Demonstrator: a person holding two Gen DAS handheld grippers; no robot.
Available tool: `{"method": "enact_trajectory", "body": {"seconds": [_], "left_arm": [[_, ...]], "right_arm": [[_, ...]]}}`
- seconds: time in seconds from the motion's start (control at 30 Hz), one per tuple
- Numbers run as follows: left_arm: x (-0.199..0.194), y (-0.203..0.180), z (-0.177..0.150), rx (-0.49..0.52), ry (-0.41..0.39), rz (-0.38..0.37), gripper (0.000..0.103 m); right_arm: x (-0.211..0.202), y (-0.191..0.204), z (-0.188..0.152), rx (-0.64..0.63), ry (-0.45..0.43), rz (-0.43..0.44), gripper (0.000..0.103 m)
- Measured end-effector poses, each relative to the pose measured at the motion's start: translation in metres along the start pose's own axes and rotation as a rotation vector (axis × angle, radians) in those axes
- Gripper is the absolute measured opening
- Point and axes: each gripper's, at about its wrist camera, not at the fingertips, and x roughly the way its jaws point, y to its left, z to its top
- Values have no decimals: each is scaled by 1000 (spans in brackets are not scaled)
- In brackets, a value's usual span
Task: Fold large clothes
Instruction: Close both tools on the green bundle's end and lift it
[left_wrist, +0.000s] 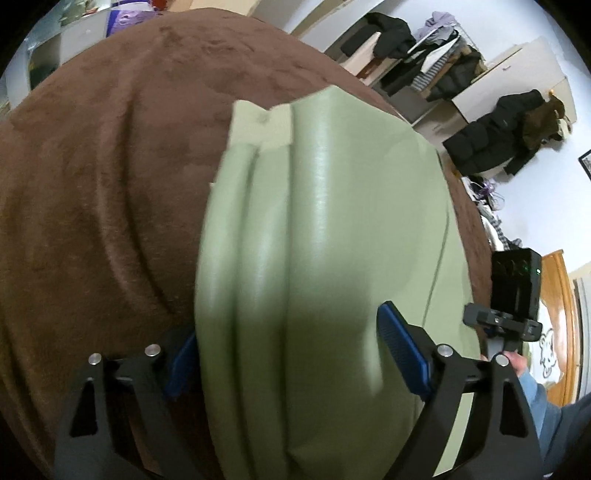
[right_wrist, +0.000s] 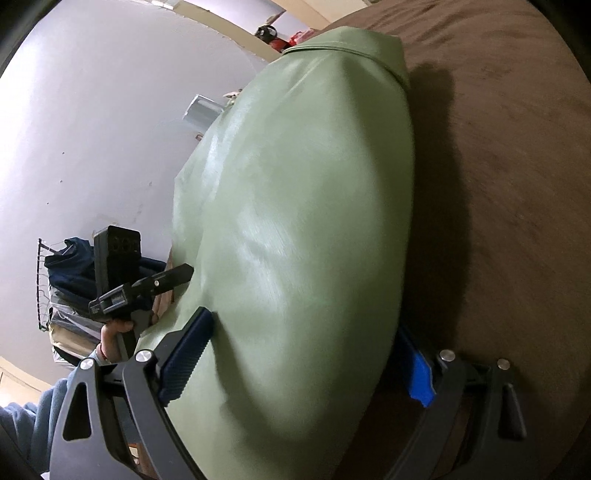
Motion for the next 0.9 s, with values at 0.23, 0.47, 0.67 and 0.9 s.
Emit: {"method": "enact_trajectory", "body": {"seconds": [0.23, 0.47, 0.67, 0.9], "left_arm": [[-2, 12, -1, -53, -36, -103, 77], [-8, 20, -15, -110, -75, -122, 60], [-13, -5, -17, -72, -103, -9, 60], [-23, -42, -22, 85, -138, 131, 59]], "right_arm": [[16, 8, 9, -34, -12, -23, 82], [8, 14, 7, -71, -39, -90, 63], [-1, 36, 9, -96, -76, -70, 40], [-2, 32, 6, -80, -76, -70, 38]]}}
